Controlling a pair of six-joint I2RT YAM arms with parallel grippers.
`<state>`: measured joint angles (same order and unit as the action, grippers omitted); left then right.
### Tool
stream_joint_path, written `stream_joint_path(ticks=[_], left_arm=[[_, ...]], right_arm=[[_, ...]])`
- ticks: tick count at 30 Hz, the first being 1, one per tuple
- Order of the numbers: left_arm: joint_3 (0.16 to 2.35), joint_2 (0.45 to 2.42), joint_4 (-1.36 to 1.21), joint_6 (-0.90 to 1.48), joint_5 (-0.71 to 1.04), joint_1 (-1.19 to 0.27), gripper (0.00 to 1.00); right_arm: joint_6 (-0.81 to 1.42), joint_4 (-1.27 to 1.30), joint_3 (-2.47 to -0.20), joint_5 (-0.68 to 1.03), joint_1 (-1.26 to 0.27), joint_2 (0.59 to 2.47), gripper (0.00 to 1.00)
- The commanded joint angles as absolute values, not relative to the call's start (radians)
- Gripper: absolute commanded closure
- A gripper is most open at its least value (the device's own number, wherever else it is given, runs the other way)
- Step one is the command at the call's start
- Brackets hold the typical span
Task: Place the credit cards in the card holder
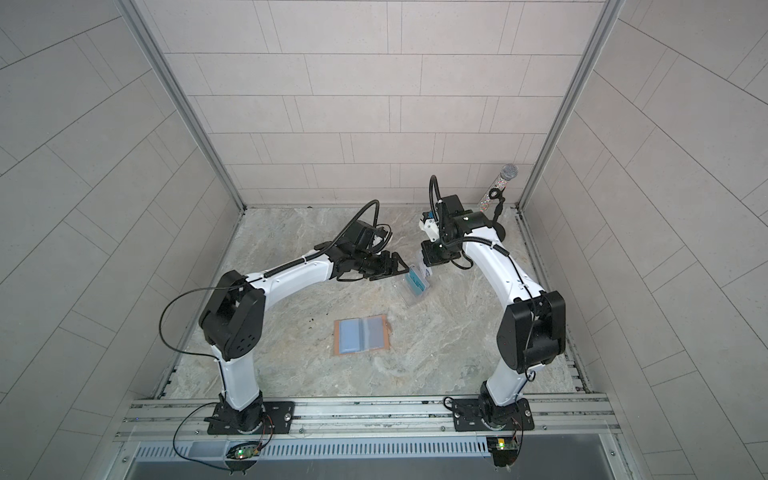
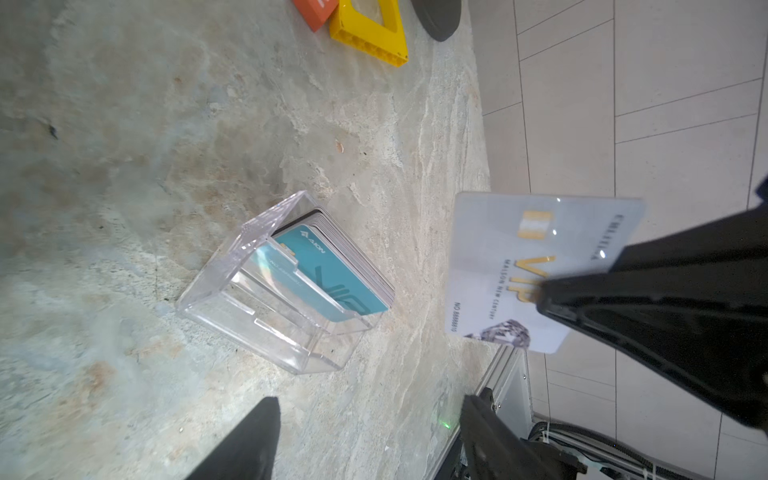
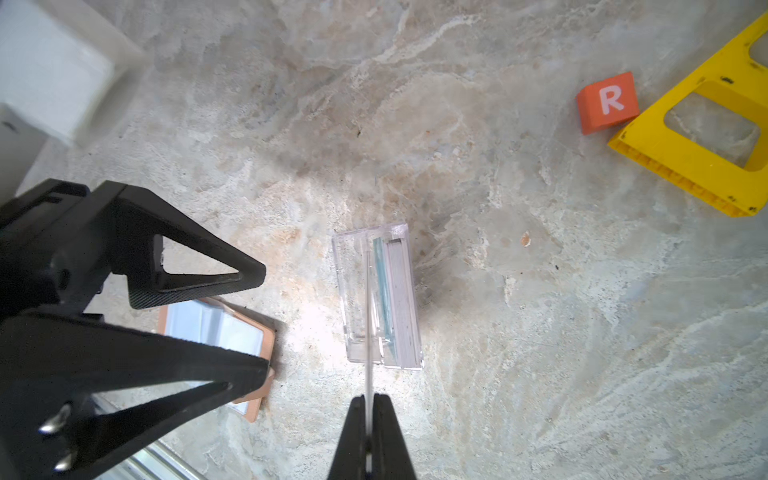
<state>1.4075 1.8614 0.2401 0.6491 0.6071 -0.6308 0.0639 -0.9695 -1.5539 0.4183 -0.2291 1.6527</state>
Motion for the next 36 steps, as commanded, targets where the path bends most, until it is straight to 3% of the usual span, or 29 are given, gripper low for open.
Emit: stream_joint_path(ticks=[1, 12, 19, 27, 36], left_arm=[[1.346, 1.785, 0.305, 0.579, 0.566, -0.602, 0.27], [1.1, 1.513, 0.375, 0.505, 0.516, -0.571, 0.3], [0.937, 1.377, 0.364, 0.532, 0.489, -0.569, 0.41], [0.803, 1.302, 0.364, 0.532, 0.466, -0.57, 0.52], [0.675, 1.299, 0.285, 0.563, 0.479, -0.57, 0.57]], right_arm=[[0.083, -0.98, -1.522, 0.499, -0.232, 1.599, 1.0], [0.195, -0.811, -1.337, 0.637, -0.284, 1.465, 1.0], [0.282, -0.706, -1.224, 0.632, -0.378, 1.418, 1.0], [0.386, -0.575, -1.116, 0.627, -0.486, 1.42, 1.0], [0.494, -0.428, -1.039, 0.589, -0.637, 1.471, 1.0]])
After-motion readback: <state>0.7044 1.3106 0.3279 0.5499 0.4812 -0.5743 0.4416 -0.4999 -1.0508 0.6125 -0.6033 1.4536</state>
